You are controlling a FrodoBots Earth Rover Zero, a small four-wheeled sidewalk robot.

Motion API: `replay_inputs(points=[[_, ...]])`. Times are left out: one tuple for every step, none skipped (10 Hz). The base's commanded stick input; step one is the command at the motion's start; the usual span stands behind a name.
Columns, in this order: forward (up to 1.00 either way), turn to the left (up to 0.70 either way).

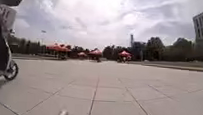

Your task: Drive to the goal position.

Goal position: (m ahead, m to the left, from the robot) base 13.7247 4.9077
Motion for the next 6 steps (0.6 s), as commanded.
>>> replay_inputs(points=[[0.85,-0.01],[0.85,-0.01],[0.85,-0.01],[0.85,-0.01],[0.85,-0.01],[0.85,-0.01]])
